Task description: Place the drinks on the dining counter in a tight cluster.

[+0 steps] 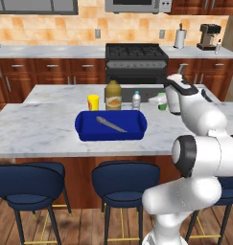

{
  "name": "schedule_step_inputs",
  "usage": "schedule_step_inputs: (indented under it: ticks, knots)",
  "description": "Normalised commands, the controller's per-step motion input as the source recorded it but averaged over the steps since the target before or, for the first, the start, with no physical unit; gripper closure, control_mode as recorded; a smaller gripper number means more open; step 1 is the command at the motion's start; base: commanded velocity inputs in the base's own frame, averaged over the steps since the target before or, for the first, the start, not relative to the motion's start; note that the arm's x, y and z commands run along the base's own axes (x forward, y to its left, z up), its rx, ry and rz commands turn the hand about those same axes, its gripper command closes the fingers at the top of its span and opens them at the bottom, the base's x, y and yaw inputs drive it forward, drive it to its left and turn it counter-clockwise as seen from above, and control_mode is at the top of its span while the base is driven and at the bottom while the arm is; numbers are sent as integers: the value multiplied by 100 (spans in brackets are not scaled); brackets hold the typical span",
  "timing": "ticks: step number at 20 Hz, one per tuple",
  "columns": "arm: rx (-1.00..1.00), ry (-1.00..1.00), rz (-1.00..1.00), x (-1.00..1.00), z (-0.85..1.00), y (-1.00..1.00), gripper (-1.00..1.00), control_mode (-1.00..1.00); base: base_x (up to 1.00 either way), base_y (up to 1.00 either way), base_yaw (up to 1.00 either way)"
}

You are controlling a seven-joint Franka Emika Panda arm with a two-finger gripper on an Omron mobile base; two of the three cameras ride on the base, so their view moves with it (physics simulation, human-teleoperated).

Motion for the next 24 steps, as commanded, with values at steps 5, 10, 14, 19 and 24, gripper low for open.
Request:
schedule_step_inputs:
  ticks: [5, 10, 14, 19, 24]
  knots:
    - [-2, 6, -13, -53, 27, -3, -100, -100, 0, 0, 0]
    - [-8, 2, -11, -59, 22, -3, -100, -100, 0, 0, 0]
    - [-3, 1, -7, -65, 23, -7, -100, -100, 0, 0, 0]
    - [-4, 0, -5, -71, 14, -3, -100, -100, 0, 0, 0]
    - [0, 3, -9, -66, 20, -6, -100, -100, 0, 0, 0]
